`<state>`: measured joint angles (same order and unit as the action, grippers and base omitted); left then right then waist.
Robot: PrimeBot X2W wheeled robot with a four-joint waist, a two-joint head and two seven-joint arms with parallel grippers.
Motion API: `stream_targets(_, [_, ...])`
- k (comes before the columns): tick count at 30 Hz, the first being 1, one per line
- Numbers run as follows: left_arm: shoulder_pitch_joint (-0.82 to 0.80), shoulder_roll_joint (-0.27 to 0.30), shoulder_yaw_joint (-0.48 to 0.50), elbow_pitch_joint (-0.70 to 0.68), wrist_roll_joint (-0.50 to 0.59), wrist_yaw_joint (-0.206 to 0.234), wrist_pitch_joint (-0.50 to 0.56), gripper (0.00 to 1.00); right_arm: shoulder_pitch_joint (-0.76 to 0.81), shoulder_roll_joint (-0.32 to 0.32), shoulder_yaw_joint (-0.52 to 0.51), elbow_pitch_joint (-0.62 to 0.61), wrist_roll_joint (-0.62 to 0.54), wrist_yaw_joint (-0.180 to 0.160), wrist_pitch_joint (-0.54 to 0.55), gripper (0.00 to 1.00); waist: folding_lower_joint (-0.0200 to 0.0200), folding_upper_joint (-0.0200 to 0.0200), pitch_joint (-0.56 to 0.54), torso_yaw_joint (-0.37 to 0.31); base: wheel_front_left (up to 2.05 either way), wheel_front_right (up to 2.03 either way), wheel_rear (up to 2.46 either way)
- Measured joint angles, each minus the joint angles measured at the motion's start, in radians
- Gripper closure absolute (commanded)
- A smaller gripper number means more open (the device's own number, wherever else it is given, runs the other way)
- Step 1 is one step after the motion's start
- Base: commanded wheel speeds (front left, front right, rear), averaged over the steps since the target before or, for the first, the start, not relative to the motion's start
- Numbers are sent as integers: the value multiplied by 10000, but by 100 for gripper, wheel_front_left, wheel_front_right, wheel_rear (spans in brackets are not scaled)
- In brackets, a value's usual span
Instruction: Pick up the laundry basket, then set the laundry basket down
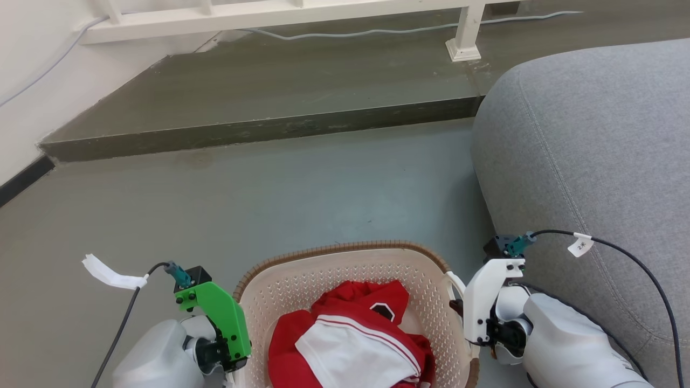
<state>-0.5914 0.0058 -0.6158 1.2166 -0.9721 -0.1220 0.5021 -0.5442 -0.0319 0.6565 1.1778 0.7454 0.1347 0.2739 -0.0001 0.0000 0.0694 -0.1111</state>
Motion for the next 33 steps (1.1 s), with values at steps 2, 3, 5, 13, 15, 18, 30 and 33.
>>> stream_targets(2, [0,6,-4,0,-6,0,0,100,0,0,12,2,40,0,-2,100,0,0,-7,-2,0,0,0])
stream_targets(3, [0,6,-6,0,-6,0,0,100,0,0,19,2,40,0,0,100,0,0,-11,-6,0,0,0])
stream_targets(5, [0,8,-13,2,-17,0,0,100,0,0,33,2,42,0,0,100,0,0,-19,-14,0,0,0])
stream_targets(13, [0,13,-46,2,-33,0,0,100,0,-4,61,4,153,-2,0,100,0,0,0,-62,0,0,0])
stream_targets(15, [0,15,-52,2,-33,0,-4,100,0,-4,77,4,222,-2,0,100,0,0,19,-67,0,0,0])
stream_targets(18, [0,17,-67,4,-35,0,-12,100,0,-6,98,6,274,-2,-2,100,0,0,48,-67,0,0,0])
stream_targets(30, [0,36,-163,-6,-77,0,-136,100,-6,-10,232,21,387,-2,-15,100,0,0,62,-43,0,0,0])
stream_targets(33, [1,36,-199,-8,-77,0,-198,100,-6,-10,245,40,387,-2,-92,100,0,0,48,-49,0,0,0])
